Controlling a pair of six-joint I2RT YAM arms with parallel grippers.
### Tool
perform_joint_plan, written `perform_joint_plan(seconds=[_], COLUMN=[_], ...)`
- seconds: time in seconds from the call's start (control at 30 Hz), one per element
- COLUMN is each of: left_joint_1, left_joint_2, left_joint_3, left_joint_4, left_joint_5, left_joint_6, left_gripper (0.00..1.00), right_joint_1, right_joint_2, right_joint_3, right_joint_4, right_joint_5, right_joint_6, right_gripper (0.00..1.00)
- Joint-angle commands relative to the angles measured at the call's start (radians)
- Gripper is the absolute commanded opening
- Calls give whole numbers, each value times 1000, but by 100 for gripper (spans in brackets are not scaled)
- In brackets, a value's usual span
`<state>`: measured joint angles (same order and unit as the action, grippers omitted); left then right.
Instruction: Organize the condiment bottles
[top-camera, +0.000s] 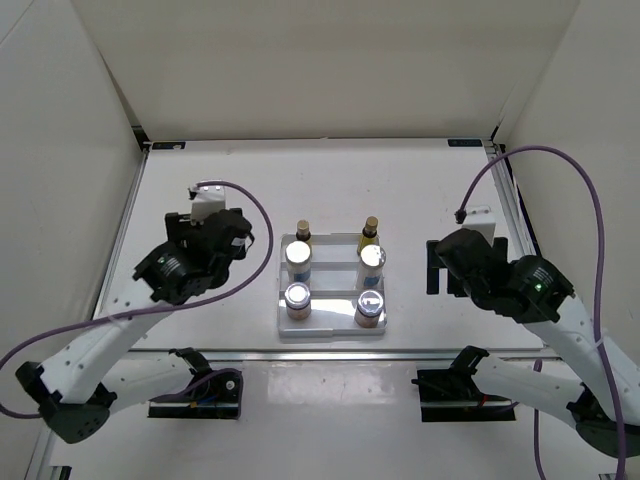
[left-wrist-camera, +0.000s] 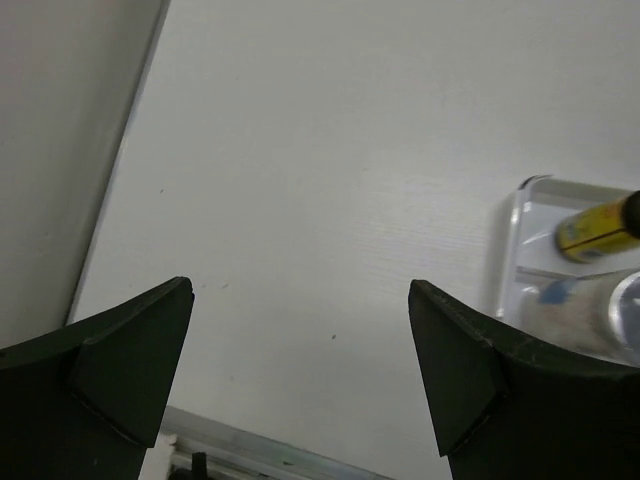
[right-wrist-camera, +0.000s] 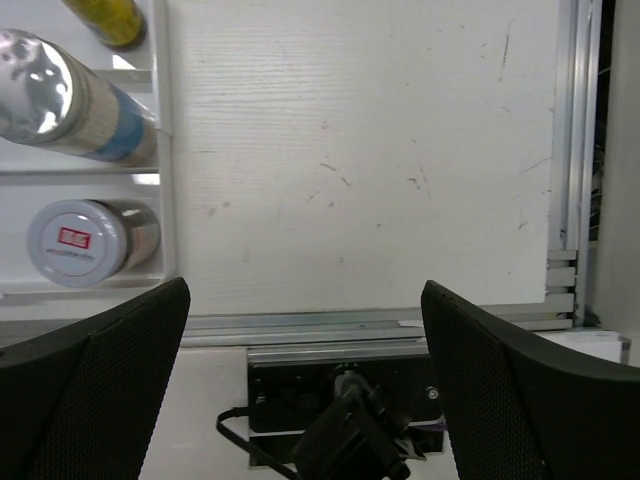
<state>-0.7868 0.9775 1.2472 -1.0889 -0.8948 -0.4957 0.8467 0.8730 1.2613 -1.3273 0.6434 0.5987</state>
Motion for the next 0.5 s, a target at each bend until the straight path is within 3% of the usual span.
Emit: perform_joint_plan(seconds=[0.0,0.2,0.47], left_joint_1=[49,135,198], left_joint_2=[61,96,-5], left_joint_3=[-87,-92,-114], left_joint_4=[35,69,109], left_joint_5=[-58,-6,-6], left_joint_6=[2,23,23], left_gripper=[100,100,100], right_joint_1=[5,5,5], right_joint_2=[12,-49,-131], right_joint_3=[-48,-76,-106], right_joint_4=[33,51,83], right_joint_5=[61,71,62], right_joint_6=[-54,-54,-45], right_gripper=[100,100,100])
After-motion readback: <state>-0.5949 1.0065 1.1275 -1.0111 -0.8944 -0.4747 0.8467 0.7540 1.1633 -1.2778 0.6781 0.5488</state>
